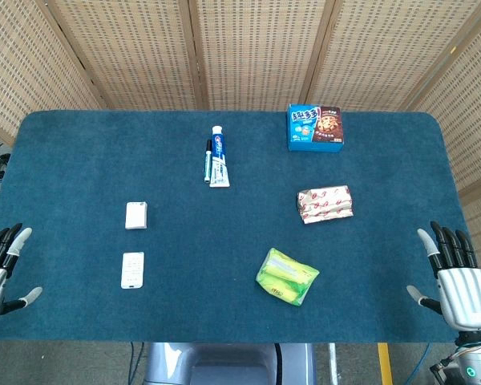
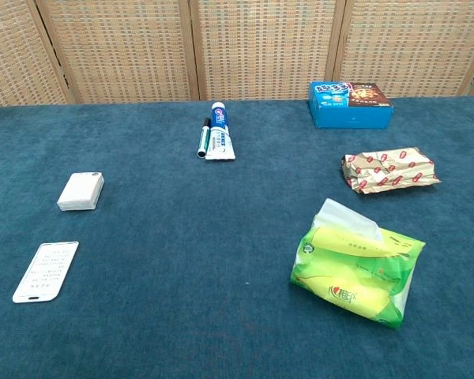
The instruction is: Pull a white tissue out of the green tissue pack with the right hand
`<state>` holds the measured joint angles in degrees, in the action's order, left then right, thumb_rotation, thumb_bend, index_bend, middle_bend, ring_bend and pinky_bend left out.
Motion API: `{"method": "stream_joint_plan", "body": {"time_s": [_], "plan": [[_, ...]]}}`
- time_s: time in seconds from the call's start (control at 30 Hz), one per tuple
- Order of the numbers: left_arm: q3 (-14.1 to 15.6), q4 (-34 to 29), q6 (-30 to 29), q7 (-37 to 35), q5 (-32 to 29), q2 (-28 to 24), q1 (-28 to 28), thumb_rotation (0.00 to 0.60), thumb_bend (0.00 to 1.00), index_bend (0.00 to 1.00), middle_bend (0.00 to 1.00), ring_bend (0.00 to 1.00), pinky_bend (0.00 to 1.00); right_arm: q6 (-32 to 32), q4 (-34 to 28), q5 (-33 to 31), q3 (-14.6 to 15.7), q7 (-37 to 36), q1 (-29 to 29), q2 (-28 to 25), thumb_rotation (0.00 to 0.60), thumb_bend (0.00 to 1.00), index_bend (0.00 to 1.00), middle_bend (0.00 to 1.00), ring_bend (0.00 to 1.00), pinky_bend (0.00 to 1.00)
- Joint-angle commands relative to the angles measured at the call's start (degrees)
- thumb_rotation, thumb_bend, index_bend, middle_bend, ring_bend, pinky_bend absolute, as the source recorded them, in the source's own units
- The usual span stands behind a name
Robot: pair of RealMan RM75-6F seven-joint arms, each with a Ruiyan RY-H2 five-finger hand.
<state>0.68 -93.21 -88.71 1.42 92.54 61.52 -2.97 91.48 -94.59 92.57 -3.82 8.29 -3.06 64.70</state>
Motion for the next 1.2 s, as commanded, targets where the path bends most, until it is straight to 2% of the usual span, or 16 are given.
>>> {"method": "stream_joint_plan", "body": {"time_s": [0.03,0.27,0.4,0.53,0.67,0.8,0.97,1.07,1.2], "plan": [[-0.01,-0.04,0.12,0.02,-0.06,0.03,-0.05,0.6,0.01,0.0,0.0,0.0,0.0,-0.07,0.04,-0.01,0.01,-0.02,-0.02,0.0,0.6,0.0,0.0,0.0,0.0,0.0],[0.02,-0.2,0.35,0.11,-0.11,0.02,-0.14,0.6,0.01,0.0,0.0,0.0,0.0,-0.91,-0.03,0.53,0.34,-0.55,-0.47,-0.22,0.6,0.0,0.0,0.0,0.0,0.0],[-0.15,-0.22,0.44,0.16,-0.42,0.05,-0.19,0.6,0.01,0.0,0.0,0.0,0.0,-3.59,-0.62,2.29,1.18,-3.18,-2.14,-1.35,0.6,0.0,0.0,0.0,0.0,0.0],[-0.3,-0.33,0.81,0.4,-0.91,0.12,-0.32,0.6,0.01,0.0,0.0,0.0,0.0,-9.45,-0.62,4.89,2.25,-6.83,-6.0,-2.93,0.6,0.0,0.02,0.0,0.0,0.0],[-0.66,-0.5,1.11,0.67,-1.62,0.21,-0.48,0.6,0.01,0.0,0.0,0.0,0.0,-17.24,-1.57,8.28,3.44,-13.83,-11.87,-5.0,0.6,0.0,0.04,0.0,0.0,0.0],[-1.14,-0.55,2.01,1.01,-2.88,0.33,-0.84,0.6,0.01,0.0,0.0,0.0,0.0,-23.12,-3.45,9.66,3.25,-18.78,-17.07,-5.96,0.6,0.0,0.04,0.0,0.0,0.0],[-1.62,-0.61,3.15,1.21,-4.28,0.32,-1.3,0.6,0.01,0.0,0.0,0.0,0.0,-31.37,-5.21,6.43,1.21,-17.02,-22.72,-3.99,0.6,0.0,0.07,0.01,0.0,0.0],[-1.88,-0.72,3.6,1.31,-4.94,0.33,-1.51,0.6,0.01,0.0,0.0,0.0,0.0,-35.92,-6.02,2.73,0.03,-14.48,-25.23,-1.88,0.6,0.0,0.09,0.05,0.0,0.04],[-2.01,-0.8,4.2,1.41,-5.61,0.27,-1.71,0.6,0.01,0.0,0.0,0.0,0.0,-39.74,-6.23,-1.93,-1.47,-10.84,-27.7,1.25,0.6,0.0,0.12,0.13,0.07,0.08]]}}
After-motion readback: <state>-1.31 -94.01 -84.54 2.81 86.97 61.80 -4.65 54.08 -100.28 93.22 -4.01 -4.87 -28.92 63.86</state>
